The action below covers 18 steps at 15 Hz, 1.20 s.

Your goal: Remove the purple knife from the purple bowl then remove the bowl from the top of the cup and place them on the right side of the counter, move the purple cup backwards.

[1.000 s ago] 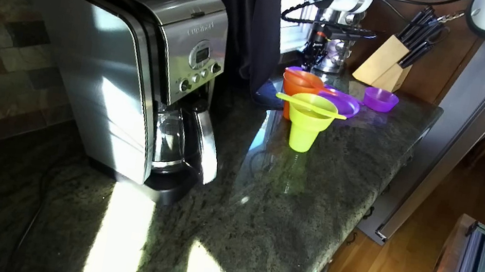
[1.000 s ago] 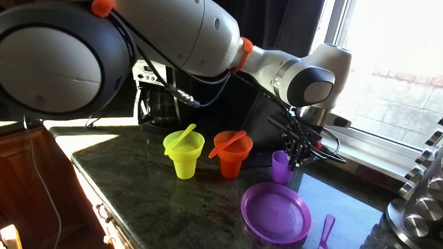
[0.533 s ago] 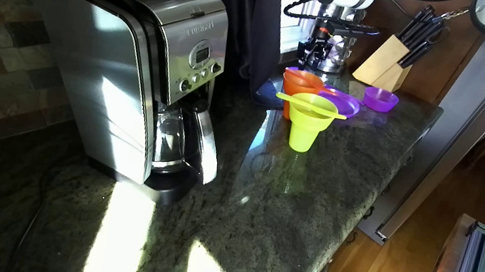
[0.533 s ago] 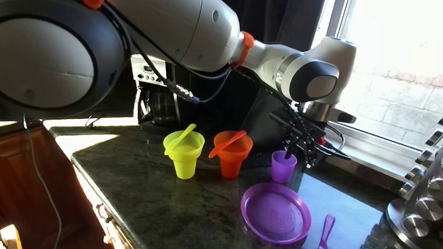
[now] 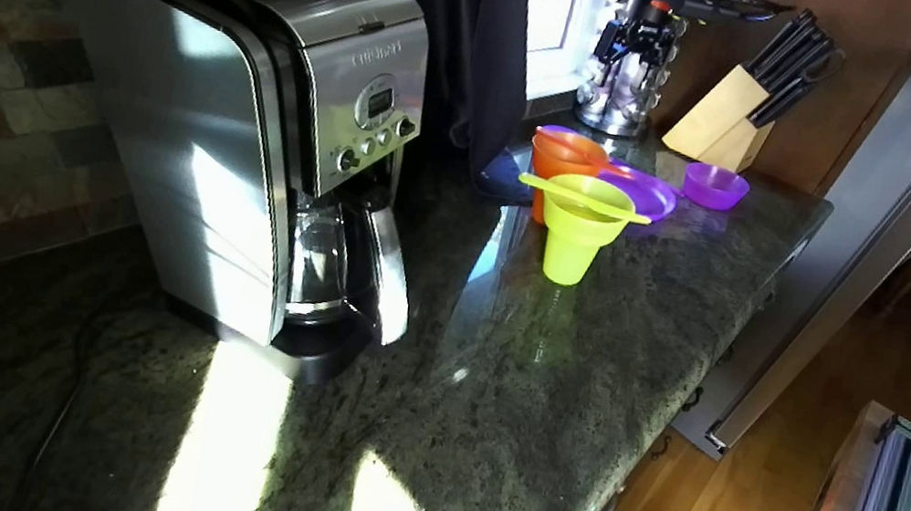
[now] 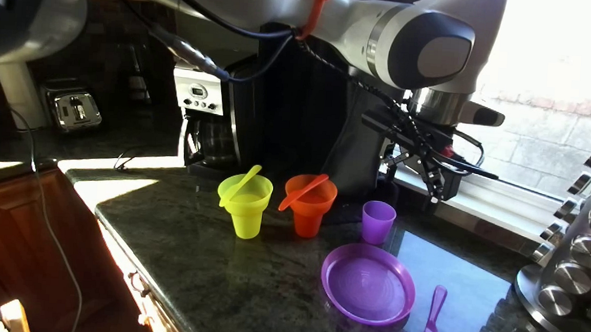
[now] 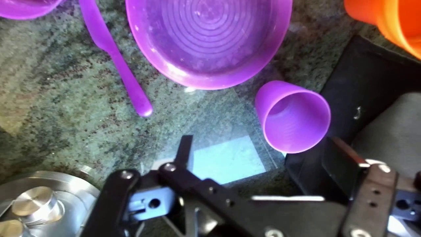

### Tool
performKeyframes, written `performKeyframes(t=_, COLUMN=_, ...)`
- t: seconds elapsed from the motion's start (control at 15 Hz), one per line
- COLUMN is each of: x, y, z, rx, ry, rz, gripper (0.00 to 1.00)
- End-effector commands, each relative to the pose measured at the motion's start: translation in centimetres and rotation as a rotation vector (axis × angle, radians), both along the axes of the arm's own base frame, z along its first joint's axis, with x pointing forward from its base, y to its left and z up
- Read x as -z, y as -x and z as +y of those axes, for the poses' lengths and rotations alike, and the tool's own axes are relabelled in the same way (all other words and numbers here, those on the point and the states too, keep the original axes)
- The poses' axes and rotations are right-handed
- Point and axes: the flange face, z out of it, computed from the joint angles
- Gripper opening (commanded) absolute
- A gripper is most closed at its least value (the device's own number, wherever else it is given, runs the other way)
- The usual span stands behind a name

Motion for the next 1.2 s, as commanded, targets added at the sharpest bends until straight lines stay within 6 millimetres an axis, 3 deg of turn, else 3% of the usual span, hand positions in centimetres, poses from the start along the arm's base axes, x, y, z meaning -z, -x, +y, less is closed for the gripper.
performKeyframes(t=0.0, x=-1.7, y=5.1, z=0.2, rx=0.025, ry=0.007, rz=-0.006, gripper=1.00)
performKeyframes(t=0.53, x=-2.9, y=11.7, z=0.1, rx=0.072, ry=0.041, rz=-0.072, gripper=1.00)
performKeyframes(t=1.13, x=-2.5, y=16.0, z=0.3, rx=0.135, ry=0.082, rz=-0.160, gripper=1.00)
